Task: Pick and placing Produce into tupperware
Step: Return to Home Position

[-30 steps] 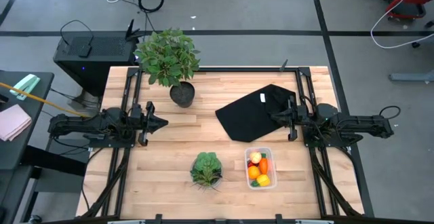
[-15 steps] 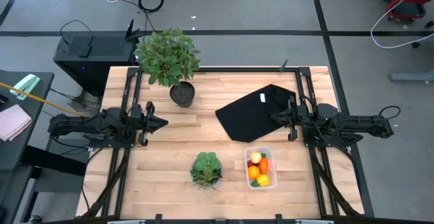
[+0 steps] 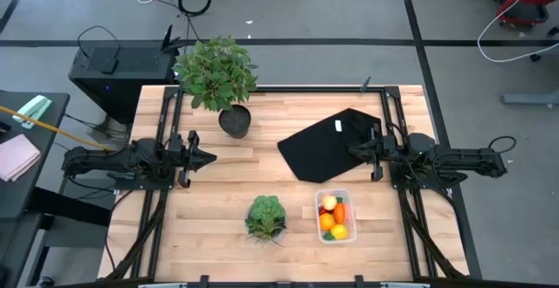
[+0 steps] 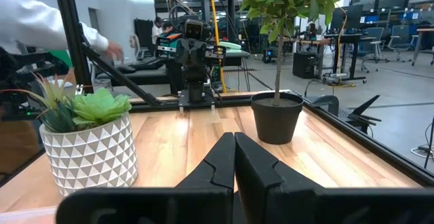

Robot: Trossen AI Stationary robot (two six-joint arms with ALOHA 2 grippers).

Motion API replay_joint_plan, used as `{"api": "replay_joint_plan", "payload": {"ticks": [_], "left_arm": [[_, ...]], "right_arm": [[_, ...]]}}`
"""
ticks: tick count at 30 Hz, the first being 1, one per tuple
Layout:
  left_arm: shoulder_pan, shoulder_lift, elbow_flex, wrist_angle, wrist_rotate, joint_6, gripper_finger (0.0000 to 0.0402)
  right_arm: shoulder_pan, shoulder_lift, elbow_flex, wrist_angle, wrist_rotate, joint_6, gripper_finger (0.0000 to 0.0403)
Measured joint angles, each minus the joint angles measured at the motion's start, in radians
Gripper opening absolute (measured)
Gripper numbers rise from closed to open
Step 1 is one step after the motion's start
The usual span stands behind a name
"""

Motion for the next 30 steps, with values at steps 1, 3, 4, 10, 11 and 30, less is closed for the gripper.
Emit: {"api": "replay_joint_plan", "payload": {"ticks": [1,3,4,10,11,30], "left_arm": [[0.0,0.0,0.0,0.0,0.0,0.001,0.0023],[0.0,0.0,0.0,0.0,0.0,0.0,0.0025],[0.0,0.0,0.0,0.0,0.0,0.0,0.0027],[0.0,0.0,0.0,0.0,0.0,0.0,0.0036],[0.0,0.0,0.0,0.0,0.0,0.0,0.0036],[0.0,0.0,0.0,0.0,0.0,0.001,0.0036]], "right_arm": [[0.0,0.0,0.0,0.0,0.0,0.0,0.0016],[0.0,0.0,0.0,0.0,0.0,0.0,0.0016],[0.0,0.0,0.0,0.0,0.0,0.0,0.0016],[0.0,0.0,0.0,0.0,0.0,0.0,0.0016],[0.0,0.0,0.0,0.0,0.0,0.0,0.0016],[0.0,0.0,0.0,0.0,0.0,0.0,0.0016]]}}
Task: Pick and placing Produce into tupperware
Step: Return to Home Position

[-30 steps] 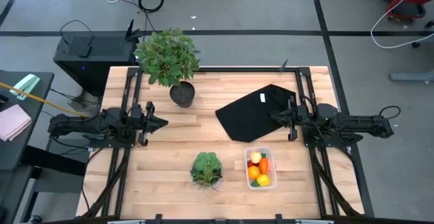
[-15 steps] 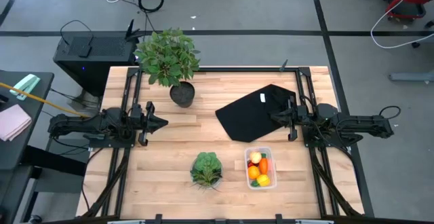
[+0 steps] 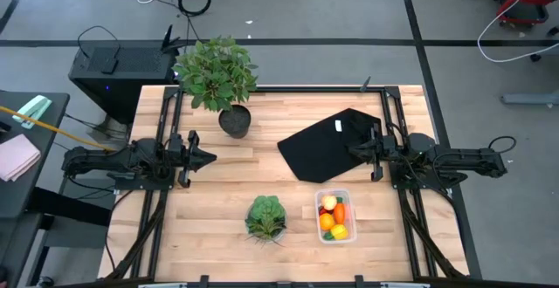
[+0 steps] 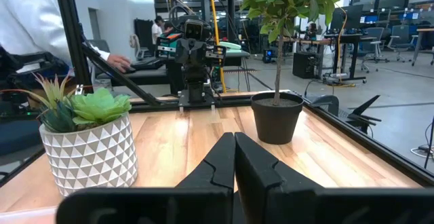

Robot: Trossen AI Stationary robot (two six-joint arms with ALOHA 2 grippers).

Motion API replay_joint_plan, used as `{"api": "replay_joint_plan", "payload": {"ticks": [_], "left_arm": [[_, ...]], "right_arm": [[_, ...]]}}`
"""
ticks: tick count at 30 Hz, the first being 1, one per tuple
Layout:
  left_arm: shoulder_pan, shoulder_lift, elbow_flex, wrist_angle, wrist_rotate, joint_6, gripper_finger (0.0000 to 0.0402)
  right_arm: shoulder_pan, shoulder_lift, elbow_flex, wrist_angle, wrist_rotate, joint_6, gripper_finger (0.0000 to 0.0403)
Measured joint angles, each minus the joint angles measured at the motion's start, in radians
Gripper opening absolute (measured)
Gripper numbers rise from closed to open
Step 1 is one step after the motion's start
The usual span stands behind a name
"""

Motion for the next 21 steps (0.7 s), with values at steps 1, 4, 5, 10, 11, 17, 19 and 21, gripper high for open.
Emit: {"api": "replay_joint_plan", "payload": {"ticks": [1,4,5,10,11,17,19,21], "left_arm": [[0.0,0.0,0.0,0.0,0.0,0.0,0.0036],[0.0,0.0,0.0,0.0,0.0,0.0,0.0034],[0.0,0.0,0.0,0.0,0.0,0.0,0.0032],[0.0,0.0,0.0,0.0,0.0,-0.001,0.0024],[0.0,0.0,0.0,0.0,0.0,-0.001,0.0023],[0.0,0.0,0.0,0.0,0.0,0.0,0.0031],[0.0,0.0,0.0,0.0,0.0,-0.001,0.0035],[0.0,0.0,0.0,0.0,0.0,0.0,0.0036]], "right_arm": [[0.0,0.0,0.0,0.0,0.0,0.0,0.0016],[0.0,0.0,0.0,0.0,0.0,0.0,0.0016],[0.0,0.0,0.0,0.0,0.0,0.0,0.0016],[0.0,0.0,0.0,0.0,0.0,0.0,0.0016],[0.0,0.0,0.0,0.0,0.0,0.0,0.0016],[0.0,0.0,0.0,0.0,0.0,0.0,0.0016],[0.0,0.0,0.0,0.0,0.0,0.0,0.0016],[0.0,0.0,0.0,0.0,0.0,0.0,0.0016]]}}
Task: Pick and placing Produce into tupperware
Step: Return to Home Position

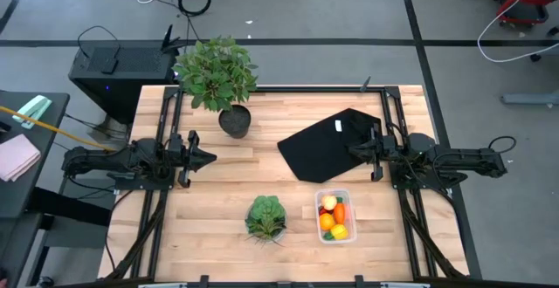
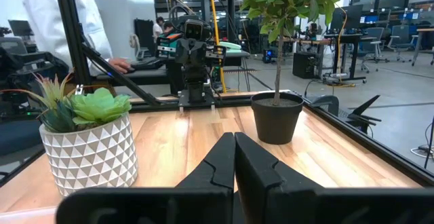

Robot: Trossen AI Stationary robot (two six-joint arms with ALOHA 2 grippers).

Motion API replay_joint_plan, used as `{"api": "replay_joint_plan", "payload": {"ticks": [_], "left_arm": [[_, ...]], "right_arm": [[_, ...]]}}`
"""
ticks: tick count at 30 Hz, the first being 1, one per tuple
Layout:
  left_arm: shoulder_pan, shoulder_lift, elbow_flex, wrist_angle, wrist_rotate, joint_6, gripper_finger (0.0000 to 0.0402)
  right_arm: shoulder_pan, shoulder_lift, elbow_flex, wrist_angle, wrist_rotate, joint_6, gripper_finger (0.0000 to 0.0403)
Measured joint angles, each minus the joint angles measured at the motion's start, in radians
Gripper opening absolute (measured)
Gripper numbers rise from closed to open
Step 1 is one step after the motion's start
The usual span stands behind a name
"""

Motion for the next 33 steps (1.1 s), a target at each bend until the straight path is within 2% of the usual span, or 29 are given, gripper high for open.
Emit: {"api": "replay_joint_plan", "payload": {"ticks": [10,20,33], "left_arm": [[0.0,0.0,0.0,0.0,0.0,-0.001,0.0023],[0.0,0.0,0.0,0.0,0.0,0.0,0.0036],[0.0,0.0,0.0,0.0,0.0,0.0,0.0025]], "right_arm": [[0.0,0.0,0.0,0.0,0.0,0.0,0.0016],[0.0,0.0,0.0,0.0,0.0,0.0,0.0016],[0.0,0.0,0.0,0.0,0.0,0.0,0.0016]]}}
